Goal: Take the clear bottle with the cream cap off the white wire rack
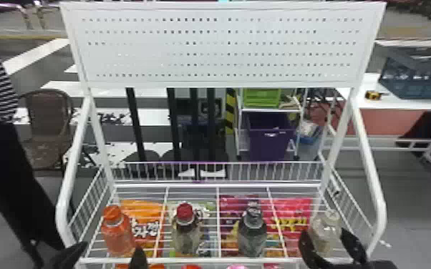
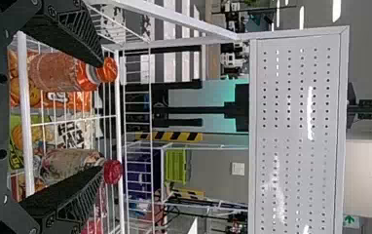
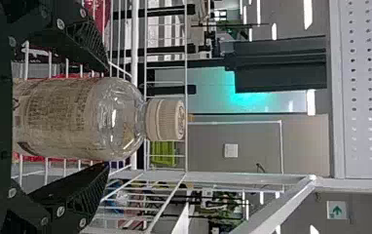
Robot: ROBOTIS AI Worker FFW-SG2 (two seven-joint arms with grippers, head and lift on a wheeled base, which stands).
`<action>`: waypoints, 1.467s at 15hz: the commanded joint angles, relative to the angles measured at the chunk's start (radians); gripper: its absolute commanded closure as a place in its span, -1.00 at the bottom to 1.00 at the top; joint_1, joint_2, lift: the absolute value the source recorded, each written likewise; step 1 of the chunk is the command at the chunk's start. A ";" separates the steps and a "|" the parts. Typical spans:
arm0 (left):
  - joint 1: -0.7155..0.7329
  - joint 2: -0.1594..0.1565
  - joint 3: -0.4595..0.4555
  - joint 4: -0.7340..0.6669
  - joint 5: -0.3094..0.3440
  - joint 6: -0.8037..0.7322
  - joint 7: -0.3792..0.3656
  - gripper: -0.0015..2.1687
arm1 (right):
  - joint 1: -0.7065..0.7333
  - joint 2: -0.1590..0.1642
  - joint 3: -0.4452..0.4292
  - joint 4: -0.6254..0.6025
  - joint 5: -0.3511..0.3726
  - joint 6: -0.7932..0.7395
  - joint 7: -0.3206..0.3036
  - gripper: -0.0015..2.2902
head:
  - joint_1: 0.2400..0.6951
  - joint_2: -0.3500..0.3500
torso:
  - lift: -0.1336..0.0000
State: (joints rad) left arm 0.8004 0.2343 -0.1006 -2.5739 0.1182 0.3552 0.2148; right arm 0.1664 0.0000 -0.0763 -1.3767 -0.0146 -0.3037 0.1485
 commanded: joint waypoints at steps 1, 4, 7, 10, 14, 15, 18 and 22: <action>0.000 0.000 0.001 0.001 0.000 0.000 0.000 -0.87 | 0.002 0.001 0.001 -0.018 0.008 0.058 -0.015 -0.11 | 0.14 0.00 | 1.00; -0.003 0.002 0.001 0.003 0.001 0.000 0.000 -0.87 | 0.065 0.001 0.006 -0.133 0.010 0.076 -0.030 0.45 | 0.14 0.00 | 1.00; -0.003 0.002 0.001 0.006 0.001 0.000 0.000 -0.87 | 0.166 -0.005 0.009 -0.294 0.008 0.079 -0.032 0.45 | 0.14 0.00 | 1.00; -0.006 0.002 0.002 0.015 0.003 -0.012 0.000 -0.87 | 0.326 -0.012 0.006 -0.562 0.010 0.156 -0.030 0.44 | 0.14 0.00 | 1.00; -0.006 0.002 0.010 0.029 0.006 -0.046 0.000 -0.87 | 0.568 -0.012 -0.003 -0.838 0.019 0.190 -0.026 0.44 | 0.14 0.00 | 1.00; -0.006 0.002 0.012 0.028 0.006 -0.049 0.000 -0.87 | 0.630 -0.011 -0.005 -0.884 0.022 0.193 -0.026 0.44 | 0.14 0.00 | 1.00; -0.013 0.002 0.018 0.024 0.008 -0.049 0.000 -0.87 | 0.785 -0.009 -0.005 -0.986 0.018 0.140 -0.026 0.44 | 0.14 0.00 | 1.00; -0.013 -0.001 0.047 0.021 0.020 -0.049 0.000 -0.87 | 0.861 -0.009 -0.026 -1.047 0.008 0.107 -0.020 0.44 | 0.14 0.00 | 1.00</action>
State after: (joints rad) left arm 0.7870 0.2344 -0.0606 -2.5510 0.1349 0.3077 0.2147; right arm 1.0155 -0.0092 -0.0906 -2.4088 -0.0011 -0.1970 0.1274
